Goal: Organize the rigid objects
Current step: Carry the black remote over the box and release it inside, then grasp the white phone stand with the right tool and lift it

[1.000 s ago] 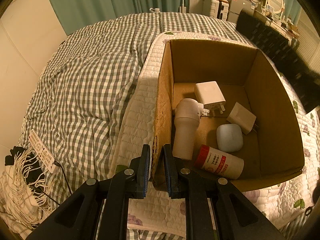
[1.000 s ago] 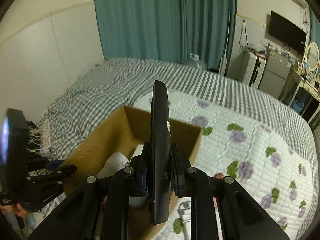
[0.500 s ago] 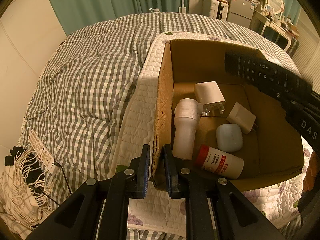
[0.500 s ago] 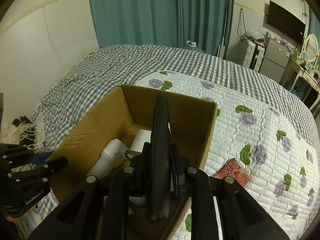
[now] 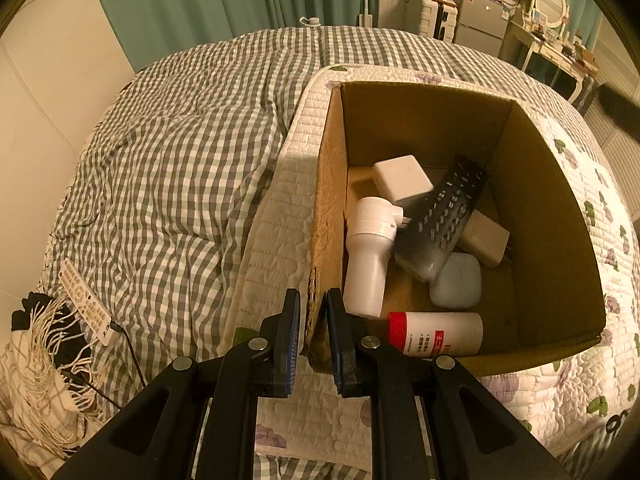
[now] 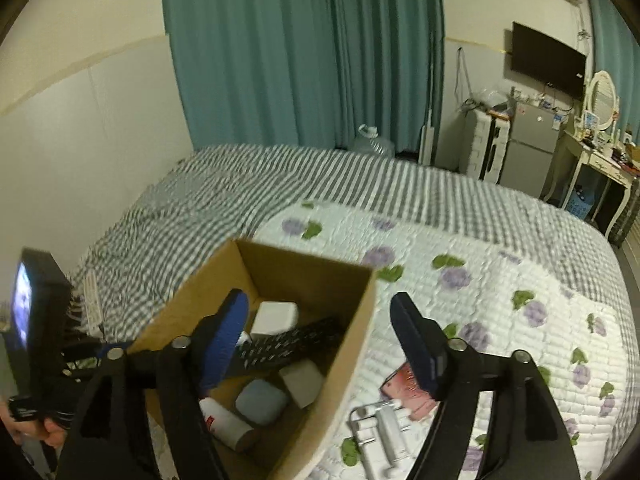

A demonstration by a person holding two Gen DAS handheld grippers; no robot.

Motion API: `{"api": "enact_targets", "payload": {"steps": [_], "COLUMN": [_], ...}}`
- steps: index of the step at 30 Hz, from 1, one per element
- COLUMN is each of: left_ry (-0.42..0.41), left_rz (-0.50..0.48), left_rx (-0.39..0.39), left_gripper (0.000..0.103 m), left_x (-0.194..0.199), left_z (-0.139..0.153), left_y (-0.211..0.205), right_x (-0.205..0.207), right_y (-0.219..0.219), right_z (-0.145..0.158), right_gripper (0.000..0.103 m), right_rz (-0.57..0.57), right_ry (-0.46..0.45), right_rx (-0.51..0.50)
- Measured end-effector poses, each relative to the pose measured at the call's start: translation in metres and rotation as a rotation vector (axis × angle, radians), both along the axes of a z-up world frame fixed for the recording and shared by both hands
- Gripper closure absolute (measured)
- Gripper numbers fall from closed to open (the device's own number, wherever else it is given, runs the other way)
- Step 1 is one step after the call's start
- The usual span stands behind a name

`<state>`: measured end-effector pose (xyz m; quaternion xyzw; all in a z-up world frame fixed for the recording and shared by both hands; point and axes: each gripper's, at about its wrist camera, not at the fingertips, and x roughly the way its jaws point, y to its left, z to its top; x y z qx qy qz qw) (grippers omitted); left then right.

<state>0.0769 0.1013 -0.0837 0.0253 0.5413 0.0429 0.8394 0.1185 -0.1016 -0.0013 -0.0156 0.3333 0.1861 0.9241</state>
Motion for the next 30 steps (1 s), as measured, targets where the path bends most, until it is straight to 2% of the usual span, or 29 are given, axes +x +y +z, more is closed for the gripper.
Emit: {"api": "enact_targets", "payload": {"steps": [7, 14, 18, 23, 30], "left_ry": [-0.003, -0.003, -0.003, -0.003, -0.003], "left_rz": [0.002, 0.001, 0.001, 0.001, 0.001], "left_rx": [-0.001, -0.001, -0.001, 0.002, 0.001], "left_gripper": [0.089, 0.089, 0.089, 0.089, 0.089], "left_x": [-0.002, -0.002, -0.003, -0.003, -0.005], "left_z": [0.002, 0.002, 0.002, 0.003, 0.006], "left_y": [0.001, 0.0, 0.001, 0.001, 0.003], "right_x": [-0.009, -0.015, -0.016, -0.017, -0.02], "right_y": [-0.035, -0.071, -0.089, -0.103, -0.095], "right_z": [0.03, 0.027, 0.005, -0.043, -0.113], "right_gripper": [0.019, 0.019, 0.019, 0.019, 0.019], "right_rz": [-0.041, -0.095, -0.116, -0.13, -0.077], "right_ry": [-0.062, -0.068, -0.022, 0.078, 0.222], "right_rx": [-0.013, -0.067, -0.078, -0.088, -0.113]}}
